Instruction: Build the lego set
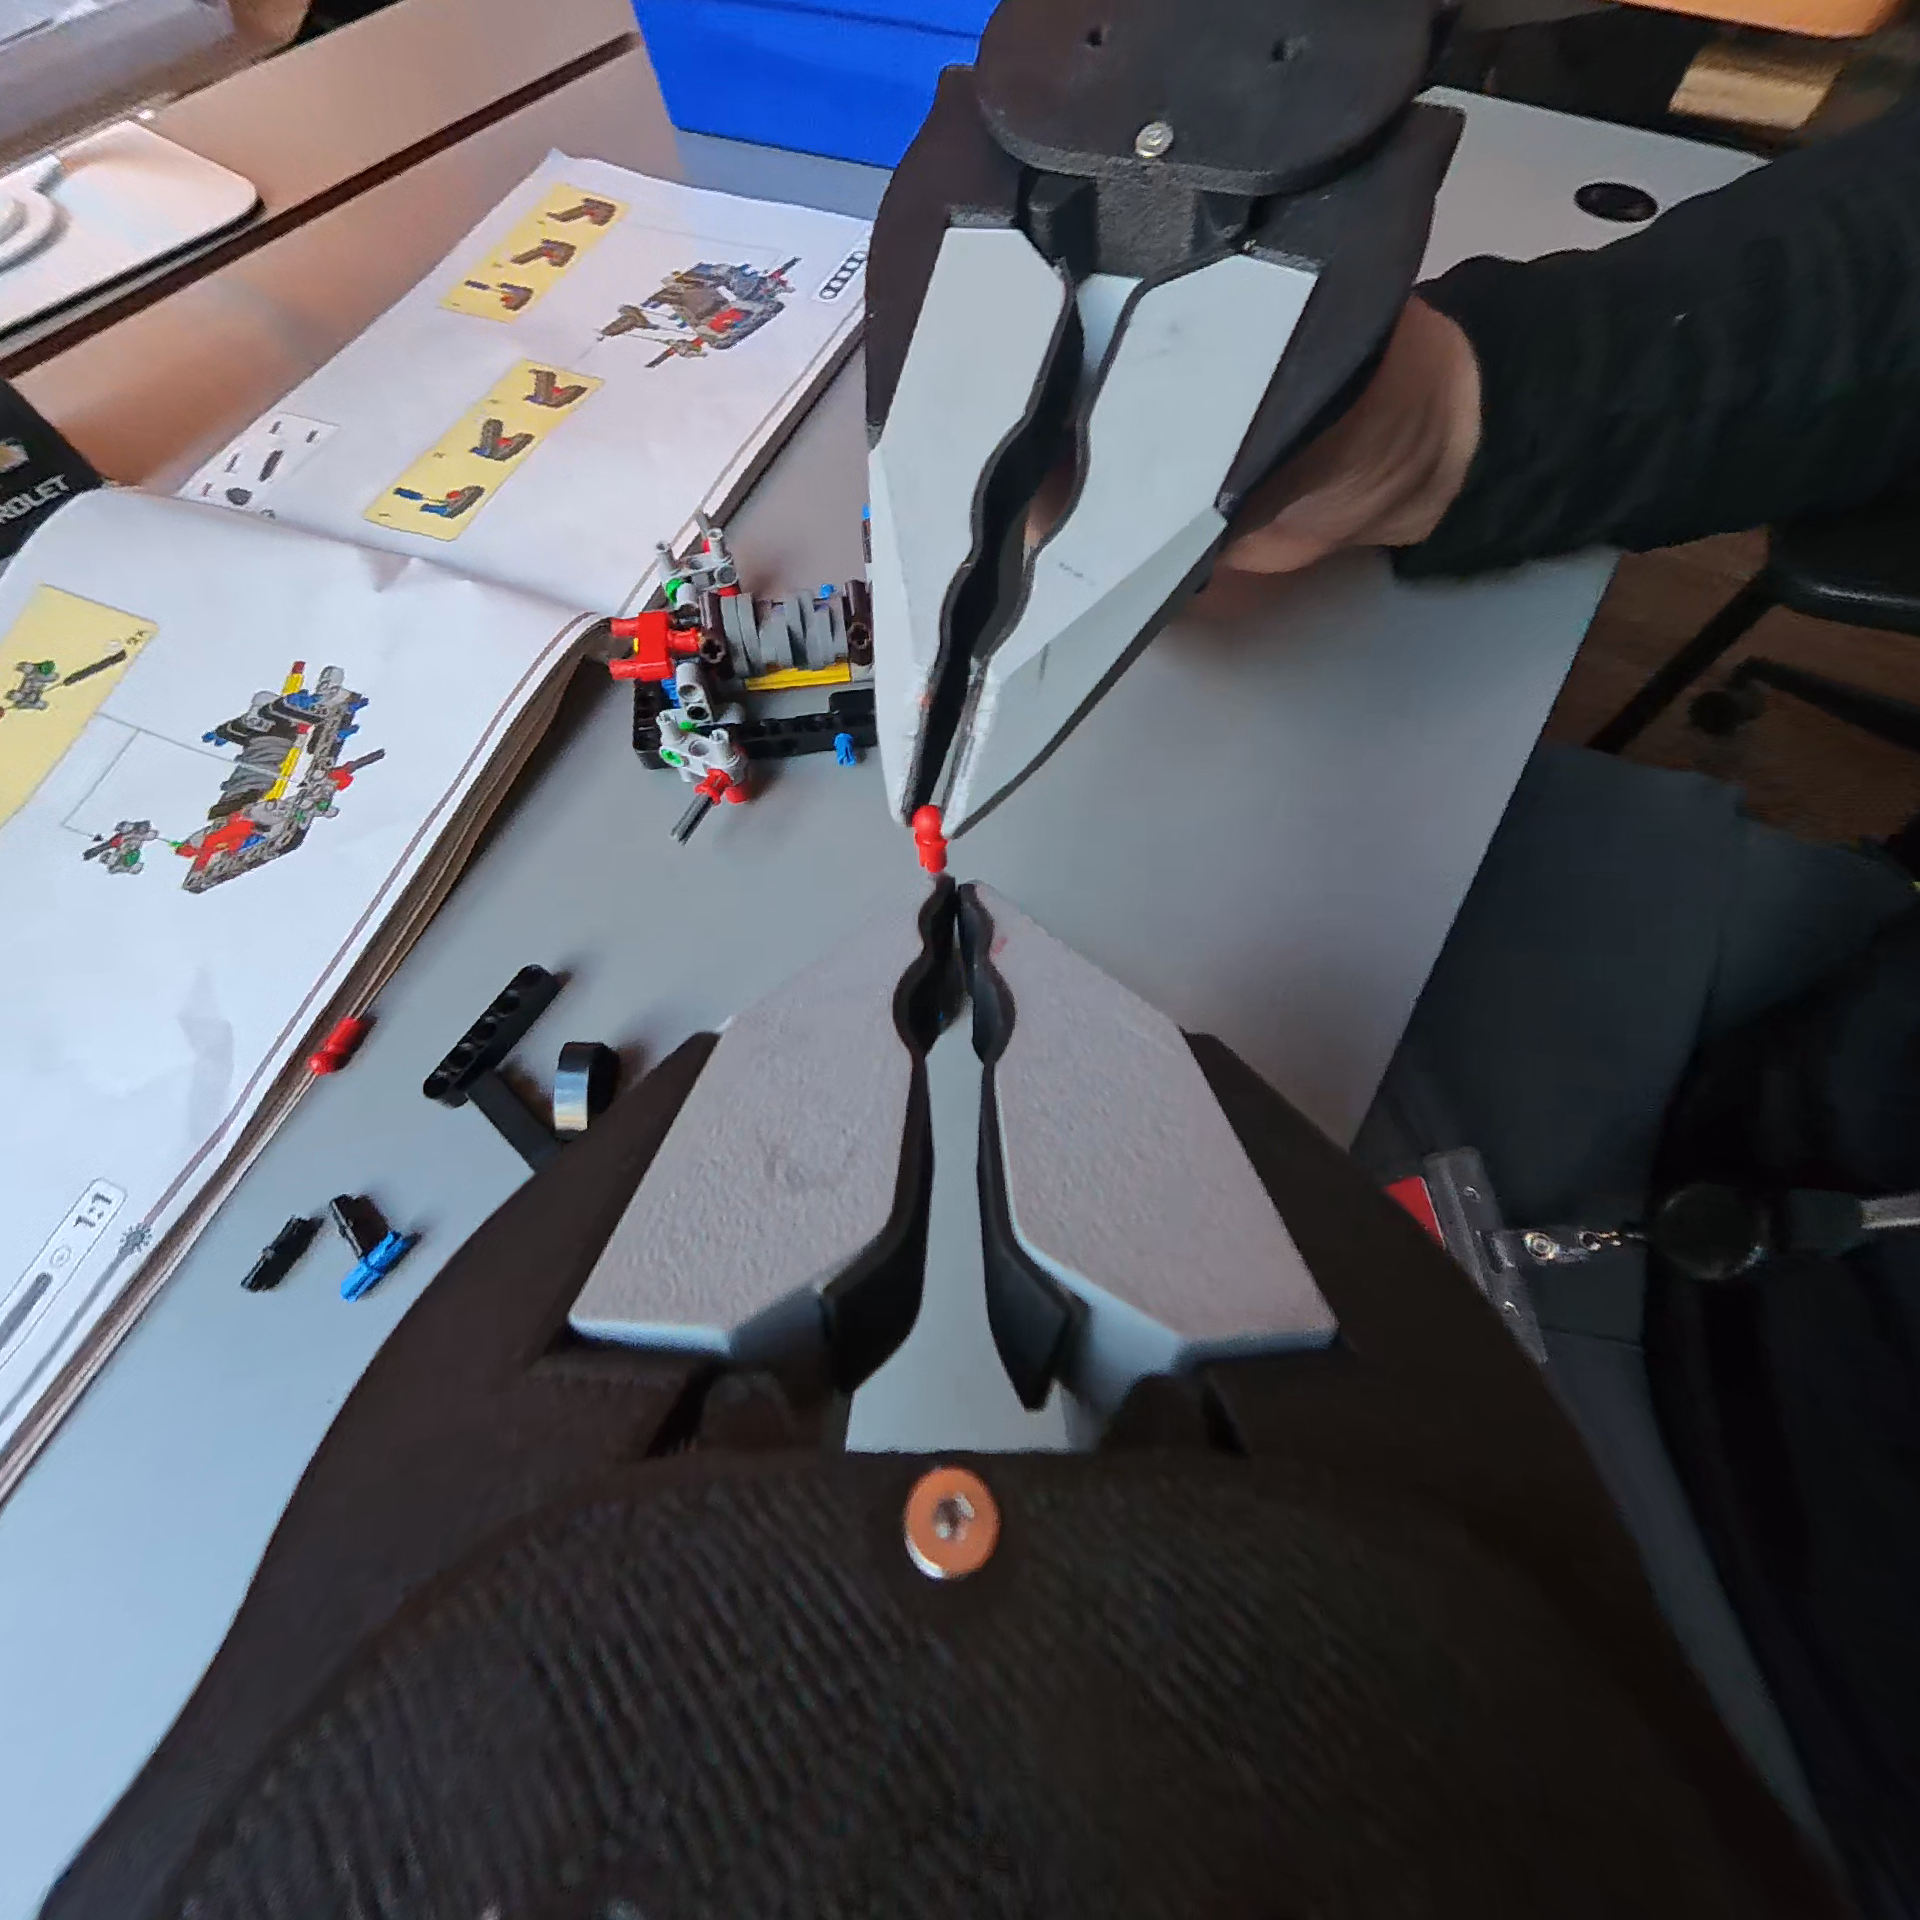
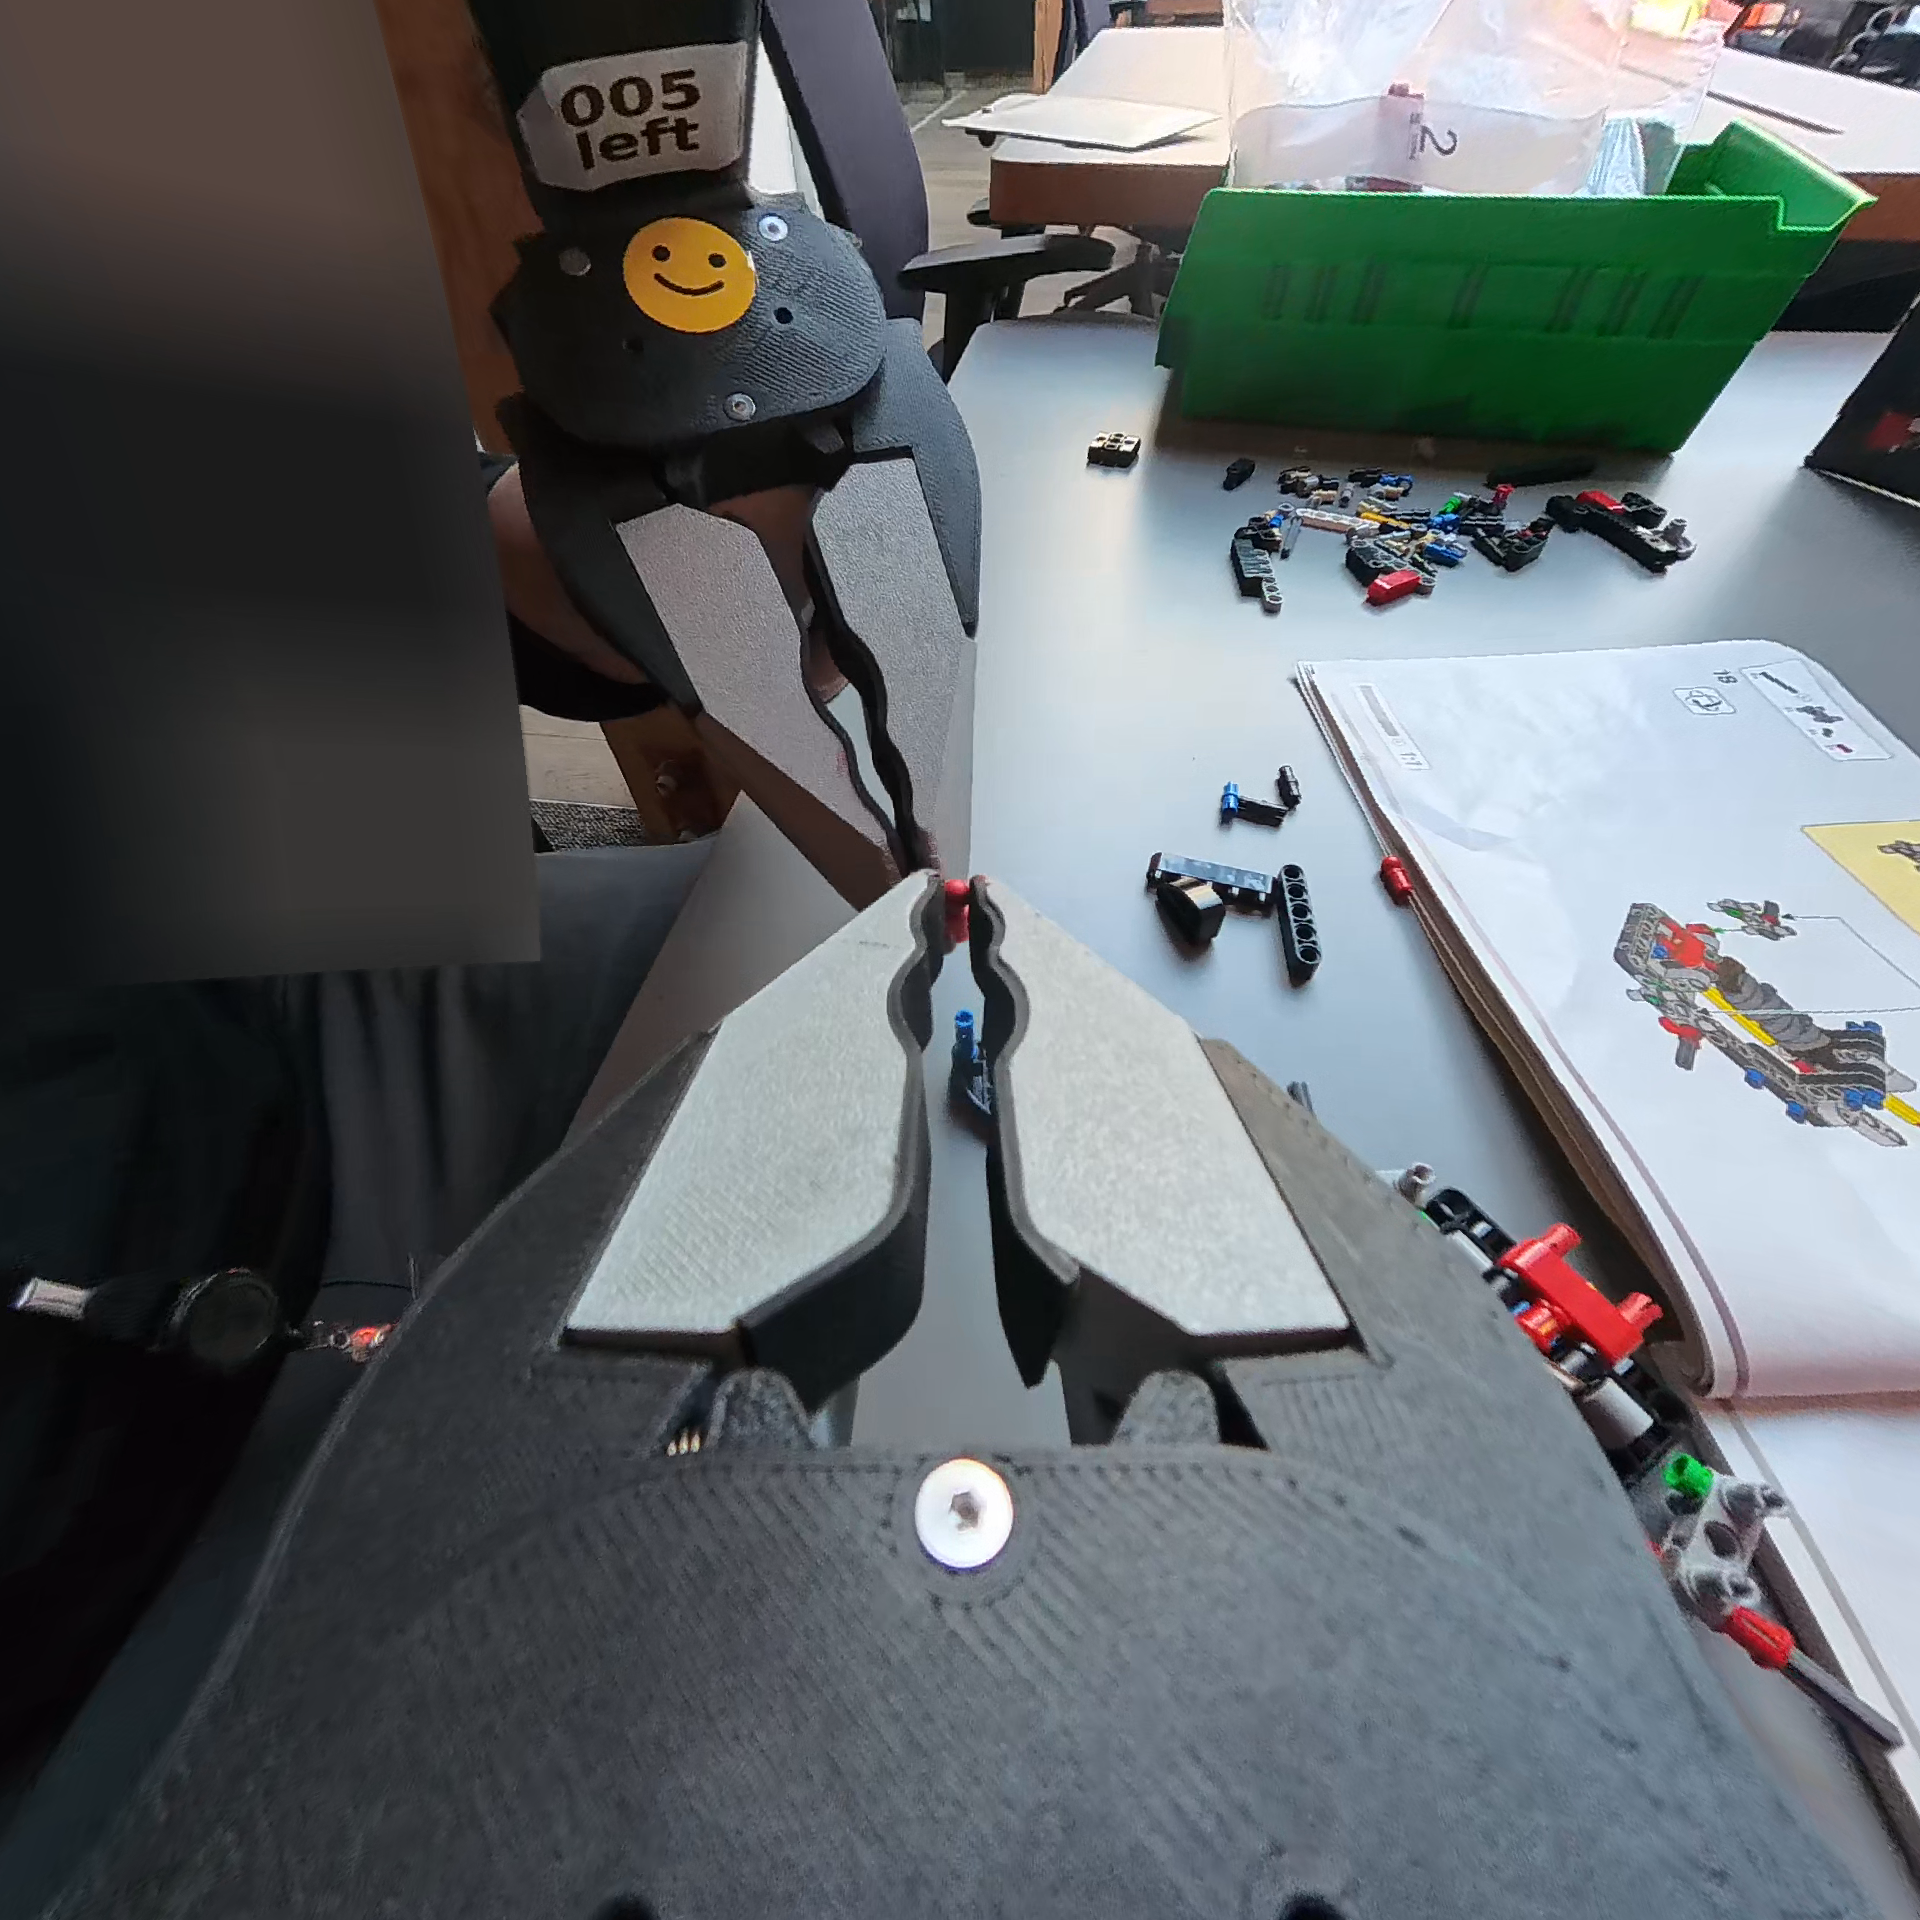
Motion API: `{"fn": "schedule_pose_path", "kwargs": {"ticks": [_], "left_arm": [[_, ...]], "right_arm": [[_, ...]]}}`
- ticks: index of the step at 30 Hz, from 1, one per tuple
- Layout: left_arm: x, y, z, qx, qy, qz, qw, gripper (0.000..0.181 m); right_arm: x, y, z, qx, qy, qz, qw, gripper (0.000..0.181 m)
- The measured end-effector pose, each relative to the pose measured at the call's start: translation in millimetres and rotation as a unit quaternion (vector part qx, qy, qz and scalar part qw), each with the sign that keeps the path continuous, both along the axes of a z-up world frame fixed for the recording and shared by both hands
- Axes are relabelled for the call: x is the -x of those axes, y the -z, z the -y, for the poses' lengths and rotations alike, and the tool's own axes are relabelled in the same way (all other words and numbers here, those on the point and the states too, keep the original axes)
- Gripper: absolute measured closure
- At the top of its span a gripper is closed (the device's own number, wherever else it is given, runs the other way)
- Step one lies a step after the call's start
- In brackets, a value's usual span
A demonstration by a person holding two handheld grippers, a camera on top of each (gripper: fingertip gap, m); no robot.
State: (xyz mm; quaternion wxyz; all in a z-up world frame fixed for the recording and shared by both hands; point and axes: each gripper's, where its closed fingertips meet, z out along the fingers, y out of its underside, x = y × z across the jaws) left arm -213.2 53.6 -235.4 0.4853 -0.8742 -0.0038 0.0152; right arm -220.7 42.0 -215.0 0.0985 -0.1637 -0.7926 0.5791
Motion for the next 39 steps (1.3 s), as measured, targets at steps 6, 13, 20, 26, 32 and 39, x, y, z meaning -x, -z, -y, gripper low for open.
{"fn": "schedule_pose_path", "kwargs": {"ticks": [6,13,20,26,32,39], "left_arm": [[2,-1,-7,-0.008,0.005,0.018,1.0,0.176],[3,-10,-7,-0.04,0.008,0.053,0.998,0.178],[2,-10,-7,-0.041,0.012,0.063,0.997,0.18],[1,-10,-7,-0.038,0.016,0.061,0.997,0.179],[-2,-9,-8,-0.036,0.024,0.052,0.998,0.179],[-3,-13,-7,-0.041,0.028,0.054,0.997,0.18]], "right_arm": [[2,0,-8,0.001,0.004,0.002,1.0,0.18],[0,-2,-7,0.011,-0.005,0.011,1.0,0.18],[-1,-4,-5,0.012,-0.008,0.009,1.0,0.18],[-3,-5,-4,0.015,-0.014,0.009,1.0,0.18],[-5,-5,-3,0.02,-0.022,0.017,0.999,0.18],[-6,-9,-2,0.058,-0.035,0.05,0.996,0.18]]}}
